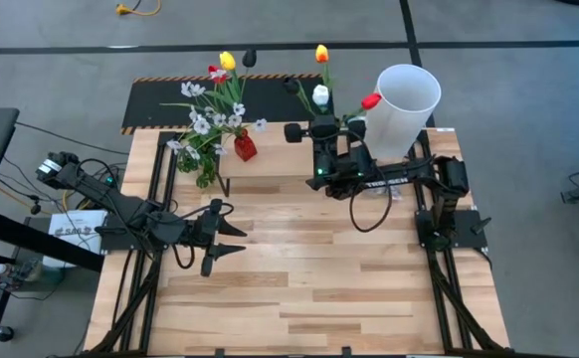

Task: Pick and place flowers into a vace then onto a shelf
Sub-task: Put the white flower into the yellow vase on the shelf

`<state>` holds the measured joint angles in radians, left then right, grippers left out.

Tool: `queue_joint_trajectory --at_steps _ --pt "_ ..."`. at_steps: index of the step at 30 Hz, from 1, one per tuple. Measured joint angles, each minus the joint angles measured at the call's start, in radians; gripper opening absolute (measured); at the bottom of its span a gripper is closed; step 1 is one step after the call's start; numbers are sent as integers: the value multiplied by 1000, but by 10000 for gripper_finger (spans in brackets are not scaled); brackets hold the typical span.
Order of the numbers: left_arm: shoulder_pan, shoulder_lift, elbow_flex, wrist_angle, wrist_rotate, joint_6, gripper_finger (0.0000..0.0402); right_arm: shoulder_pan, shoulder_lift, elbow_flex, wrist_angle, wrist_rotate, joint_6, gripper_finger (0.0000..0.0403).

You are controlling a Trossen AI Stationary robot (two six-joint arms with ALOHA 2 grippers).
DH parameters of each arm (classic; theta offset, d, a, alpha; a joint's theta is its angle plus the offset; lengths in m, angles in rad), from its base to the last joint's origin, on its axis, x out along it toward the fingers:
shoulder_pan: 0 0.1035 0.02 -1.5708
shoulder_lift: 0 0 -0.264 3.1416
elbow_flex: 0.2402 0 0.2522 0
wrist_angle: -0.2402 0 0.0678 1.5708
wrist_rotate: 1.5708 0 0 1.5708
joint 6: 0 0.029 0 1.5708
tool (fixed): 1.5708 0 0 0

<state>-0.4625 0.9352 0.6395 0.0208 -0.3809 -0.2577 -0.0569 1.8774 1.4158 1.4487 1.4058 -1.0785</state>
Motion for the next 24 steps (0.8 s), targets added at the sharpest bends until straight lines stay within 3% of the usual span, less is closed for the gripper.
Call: queue_joint_trajectory --at_steps 24 --pt "0 0 0 0 -1 -12 148 -49 0 0 -27 -51 -74 0"
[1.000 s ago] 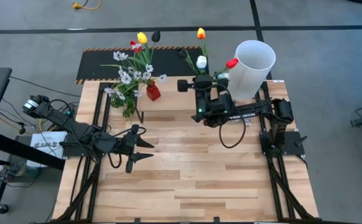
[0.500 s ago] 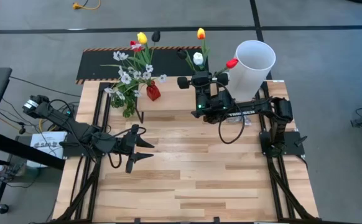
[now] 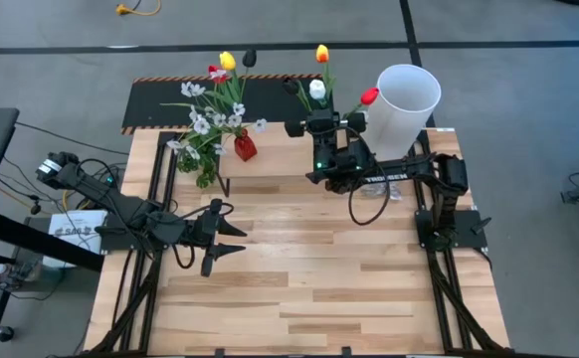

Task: Pick and place flowers into a vace then onto a shelf
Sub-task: Put the white flower into the yellow vase on the shelf

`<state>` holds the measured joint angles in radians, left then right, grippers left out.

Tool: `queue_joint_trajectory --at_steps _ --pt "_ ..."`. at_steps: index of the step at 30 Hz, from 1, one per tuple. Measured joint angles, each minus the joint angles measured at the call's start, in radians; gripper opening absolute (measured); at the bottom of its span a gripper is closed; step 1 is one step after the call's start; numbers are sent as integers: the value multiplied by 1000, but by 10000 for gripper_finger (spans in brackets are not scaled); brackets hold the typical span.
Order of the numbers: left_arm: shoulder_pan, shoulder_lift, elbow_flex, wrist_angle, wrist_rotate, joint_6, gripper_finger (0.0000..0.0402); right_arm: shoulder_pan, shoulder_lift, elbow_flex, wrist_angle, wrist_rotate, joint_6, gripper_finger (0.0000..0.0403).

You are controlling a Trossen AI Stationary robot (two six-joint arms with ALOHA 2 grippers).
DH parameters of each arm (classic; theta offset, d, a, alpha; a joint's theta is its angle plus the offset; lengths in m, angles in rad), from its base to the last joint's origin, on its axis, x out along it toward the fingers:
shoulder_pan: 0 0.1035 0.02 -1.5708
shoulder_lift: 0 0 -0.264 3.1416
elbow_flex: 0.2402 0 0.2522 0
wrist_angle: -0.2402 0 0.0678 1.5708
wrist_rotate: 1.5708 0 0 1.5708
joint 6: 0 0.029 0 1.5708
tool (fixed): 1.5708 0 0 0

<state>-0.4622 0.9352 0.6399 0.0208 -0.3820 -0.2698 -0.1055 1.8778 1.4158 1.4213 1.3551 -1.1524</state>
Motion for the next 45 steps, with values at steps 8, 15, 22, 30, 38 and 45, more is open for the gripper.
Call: queue_joint_trajectory --at_steps 8,15,22,30,38,45 --pt "0 0 0 0 0 -1 148 -16 0 0 -25 4 -8 0" --pt "0 0 0 0 0 -1 148 -21 0 0 -41 4 -8 0" --pt "0 0 0 0 0 -1 148 -23 1 0 -55 29 -8 0" --pt "0 0 -1 -2 1 -1 148 -36 1 0 -56 50 28 0" --pt "0 0 -2 -2 1 -2 148 -39 1 0 -60 97 36 1" --pt "0 0 -3 -2 1 -2 148 -39 1 0 -59 130 56 31"
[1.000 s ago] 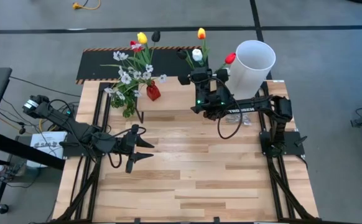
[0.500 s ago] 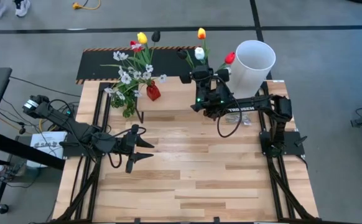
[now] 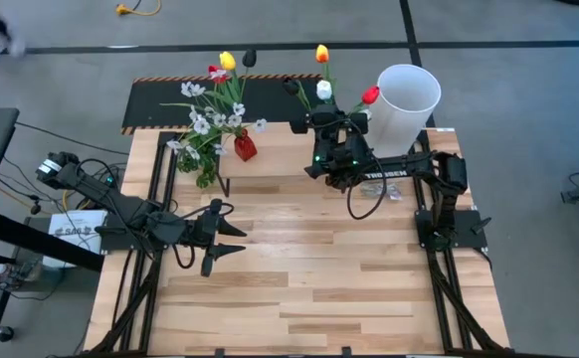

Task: Pick and place flowers into a vace then onto a shelf
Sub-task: Put the white flower into the yellow vase on the shelf

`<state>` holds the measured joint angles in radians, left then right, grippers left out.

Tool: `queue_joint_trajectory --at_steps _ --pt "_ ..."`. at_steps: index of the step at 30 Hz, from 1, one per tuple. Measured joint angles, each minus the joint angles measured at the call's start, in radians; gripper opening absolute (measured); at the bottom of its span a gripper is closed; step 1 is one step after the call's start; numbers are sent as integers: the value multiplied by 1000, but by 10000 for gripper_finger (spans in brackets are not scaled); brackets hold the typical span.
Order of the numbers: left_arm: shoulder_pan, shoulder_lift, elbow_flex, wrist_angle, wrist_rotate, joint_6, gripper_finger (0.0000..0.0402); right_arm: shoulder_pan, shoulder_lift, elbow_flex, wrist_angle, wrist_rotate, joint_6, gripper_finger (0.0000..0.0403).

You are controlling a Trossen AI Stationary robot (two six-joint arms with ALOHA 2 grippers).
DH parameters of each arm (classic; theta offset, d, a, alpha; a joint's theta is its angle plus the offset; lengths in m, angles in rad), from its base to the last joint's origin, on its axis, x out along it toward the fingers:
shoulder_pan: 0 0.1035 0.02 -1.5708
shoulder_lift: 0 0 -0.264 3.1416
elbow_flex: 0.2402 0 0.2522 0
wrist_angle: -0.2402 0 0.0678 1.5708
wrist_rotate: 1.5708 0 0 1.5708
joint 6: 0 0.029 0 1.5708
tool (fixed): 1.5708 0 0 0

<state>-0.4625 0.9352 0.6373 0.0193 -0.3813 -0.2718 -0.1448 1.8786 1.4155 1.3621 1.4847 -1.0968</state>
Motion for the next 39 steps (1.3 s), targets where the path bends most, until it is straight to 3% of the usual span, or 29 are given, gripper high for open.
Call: queue_joint_trajectory --at_steps 7,18,31,39 --pt "0 0 -1 0 0 -1 148 0 0 0 0 85 55 89" --pt "0 0 -2 1 0 -7 148 46 0 0 0 87 58 166" --pt "0 0 -2 1 0 -18 148 116 0 0 0 86 61 179" --pt "0 0 -2 2 1 -27 148 140 0 0 8 86 155 177"
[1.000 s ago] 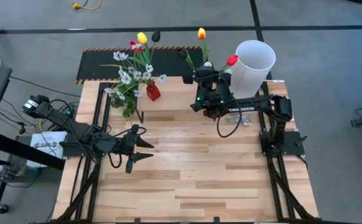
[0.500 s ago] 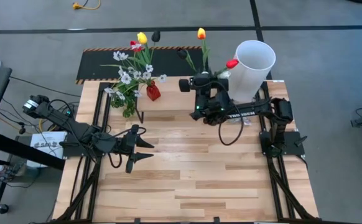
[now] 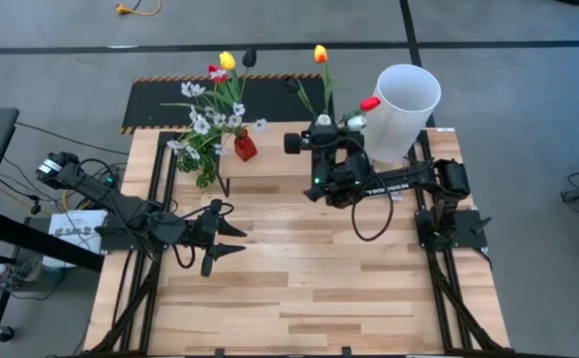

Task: Pick and place flowers into a vace then onto a shelf
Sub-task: Put the white flower into the yellow vase on the shelf, then return to Home Position

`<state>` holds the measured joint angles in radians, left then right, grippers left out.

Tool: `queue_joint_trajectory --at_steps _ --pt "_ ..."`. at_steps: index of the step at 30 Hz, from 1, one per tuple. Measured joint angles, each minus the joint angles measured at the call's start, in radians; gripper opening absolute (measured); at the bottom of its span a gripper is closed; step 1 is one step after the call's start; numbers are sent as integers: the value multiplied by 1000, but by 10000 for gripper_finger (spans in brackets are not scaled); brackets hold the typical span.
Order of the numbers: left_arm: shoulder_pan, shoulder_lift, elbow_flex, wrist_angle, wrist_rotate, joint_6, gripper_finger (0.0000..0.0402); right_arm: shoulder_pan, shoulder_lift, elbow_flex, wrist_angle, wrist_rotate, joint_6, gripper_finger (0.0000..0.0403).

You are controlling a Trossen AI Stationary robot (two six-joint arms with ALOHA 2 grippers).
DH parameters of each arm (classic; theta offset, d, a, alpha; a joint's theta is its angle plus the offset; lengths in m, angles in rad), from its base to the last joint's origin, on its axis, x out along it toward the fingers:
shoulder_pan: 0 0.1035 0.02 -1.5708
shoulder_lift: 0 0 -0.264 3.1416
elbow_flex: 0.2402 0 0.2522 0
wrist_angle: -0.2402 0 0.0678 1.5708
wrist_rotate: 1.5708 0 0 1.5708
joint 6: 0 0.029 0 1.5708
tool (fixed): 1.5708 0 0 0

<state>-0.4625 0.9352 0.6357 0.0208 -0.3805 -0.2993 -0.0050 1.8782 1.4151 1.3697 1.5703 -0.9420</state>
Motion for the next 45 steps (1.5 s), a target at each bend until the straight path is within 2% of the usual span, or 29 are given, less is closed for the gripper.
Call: queue_joint_trajectory --at_steps 15,34,40,45 --pt "0 0 0 0 0 0 148 31 0 0 0 0 36 274" --pt "0 0 0 0 -1 0 148 133 0 0 -4 0 24 282" --pt "0 0 0 -1 -1 0 148 233 0 0 -4 0 101 282" --pt "0 0 0 -1 -1 0 148 346 -1 0 -37 0 90 282"
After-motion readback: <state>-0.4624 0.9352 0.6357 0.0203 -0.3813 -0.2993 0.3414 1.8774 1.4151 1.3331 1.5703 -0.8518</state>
